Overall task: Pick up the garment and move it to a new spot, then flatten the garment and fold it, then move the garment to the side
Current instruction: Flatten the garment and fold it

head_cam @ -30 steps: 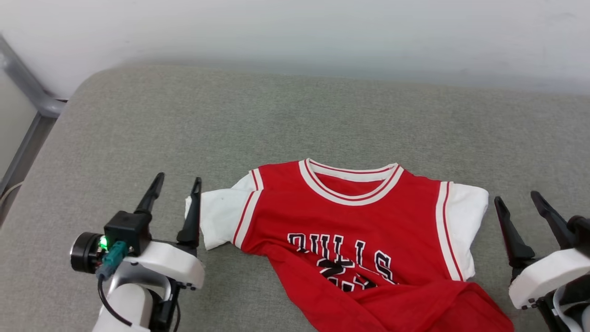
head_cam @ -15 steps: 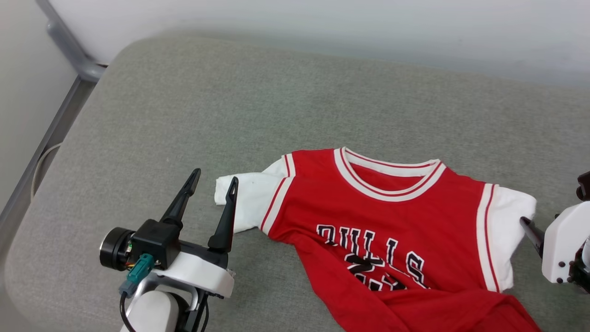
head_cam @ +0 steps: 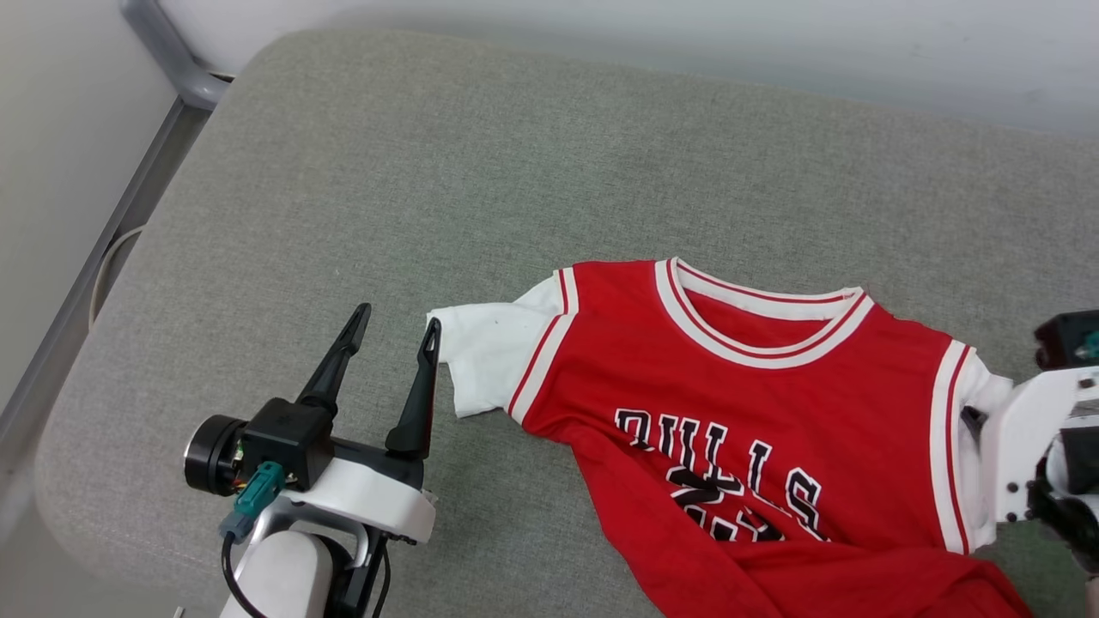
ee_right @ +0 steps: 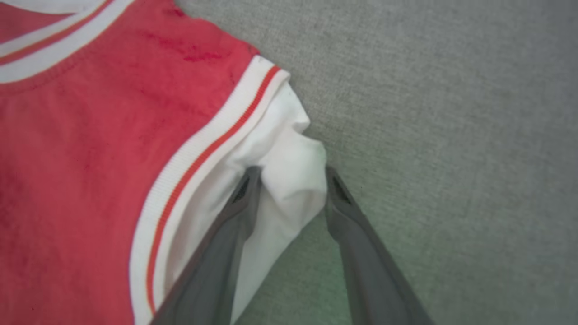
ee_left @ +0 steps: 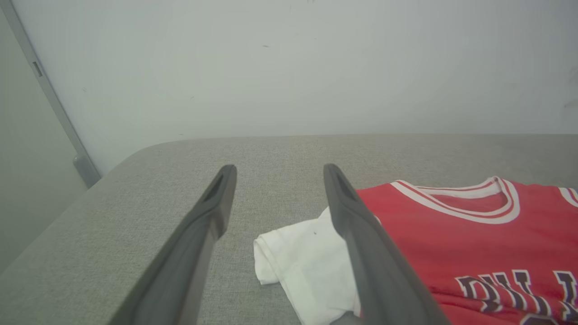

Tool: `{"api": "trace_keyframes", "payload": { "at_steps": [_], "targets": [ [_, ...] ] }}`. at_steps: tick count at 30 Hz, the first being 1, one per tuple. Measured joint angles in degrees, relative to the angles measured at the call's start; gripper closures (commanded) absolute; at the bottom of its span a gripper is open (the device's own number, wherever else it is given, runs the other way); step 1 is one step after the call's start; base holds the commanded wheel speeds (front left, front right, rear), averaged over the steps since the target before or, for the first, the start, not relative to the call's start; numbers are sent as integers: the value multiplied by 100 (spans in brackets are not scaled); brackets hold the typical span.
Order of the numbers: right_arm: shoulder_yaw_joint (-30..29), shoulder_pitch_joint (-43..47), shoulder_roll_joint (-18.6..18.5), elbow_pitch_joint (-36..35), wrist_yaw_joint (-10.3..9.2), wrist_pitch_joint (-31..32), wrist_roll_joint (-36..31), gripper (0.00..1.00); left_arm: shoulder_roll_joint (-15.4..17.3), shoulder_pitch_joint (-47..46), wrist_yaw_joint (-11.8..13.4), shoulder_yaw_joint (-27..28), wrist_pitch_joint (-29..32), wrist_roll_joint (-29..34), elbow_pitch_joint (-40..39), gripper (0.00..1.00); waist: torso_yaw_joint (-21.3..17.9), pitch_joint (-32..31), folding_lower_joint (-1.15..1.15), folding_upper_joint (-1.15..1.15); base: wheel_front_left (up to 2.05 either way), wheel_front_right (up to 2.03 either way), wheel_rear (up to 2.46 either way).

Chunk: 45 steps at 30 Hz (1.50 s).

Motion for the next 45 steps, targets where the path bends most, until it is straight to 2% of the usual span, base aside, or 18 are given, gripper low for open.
{"api": "trace_keyframes", "payload": {
  "at_steps": [3, 9, 17, 22, 25, 26, 27, 31, 37, 45],
  "targets": [
    [119, -3, -41, 24, 4, -289, -86, 100, -4, 3, -8, 27, 0, 12, 65, 0, -58, -61, 0, 0, 0, 0, 0],
    [76, 47, -359, -198, 4, -623, -213, 100, 3, 40, -47, 73, 0, 19, 147, 0, -261, -279, 0, 0, 0, 0, 0],
    [-25, 325, -1246, -510, 4, -512, -471, 100, 0, 62, -92, 66, 0, 19, 176, 0, -533, -433, 0, 0, 0, 0, 0],
    [-282, 388, -1538, 1, 4, -523, -616, 100, 13, 52, -107, 42, 0, 20, 221, 0, -557, -339, 0, 0, 0, 0, 0],
    [-472, 405, -1473, 467, 3, -679, -668, 100, 14, 43, -110, 31, 0, 21, 242, 0, -553, -301, 0, 0, 0, 0, 0],
    [-513, 402, -1415, 603, 4, -767, -712, 69, 15, 43, -119, 32, 0, 21, 257, 0, -554, -298, 0, 0, 0, 0, 0],
    [-546, 394, -1363, 731, 4, -851, -773, 0, 18, 42, -125, 29, 0, 21, 269, 0, -555, -295, 0, 0, 0, 0, 0],
    [-713, 240, -1138, 1090, 3, -1335, -917, 0, 25, 41, -132, 21, 0, 15, 341, 0, -599, -328, 0, 0, 0, 0, 0],
    [-844, -40, -881, 1134, 3, -2202, -1032, 0, 23, 52, -148, 14, 0, -57, 415, 0, -782, -470, 0, 0, 0, 0, 0],
    [-823, 97, -164, -34, 3, -3475, -552, 0, -104, 137, -176, 29, 0, -252, 305, 0, -1156, -696, 0, 0, 0, 0, 0]
  ]
}}
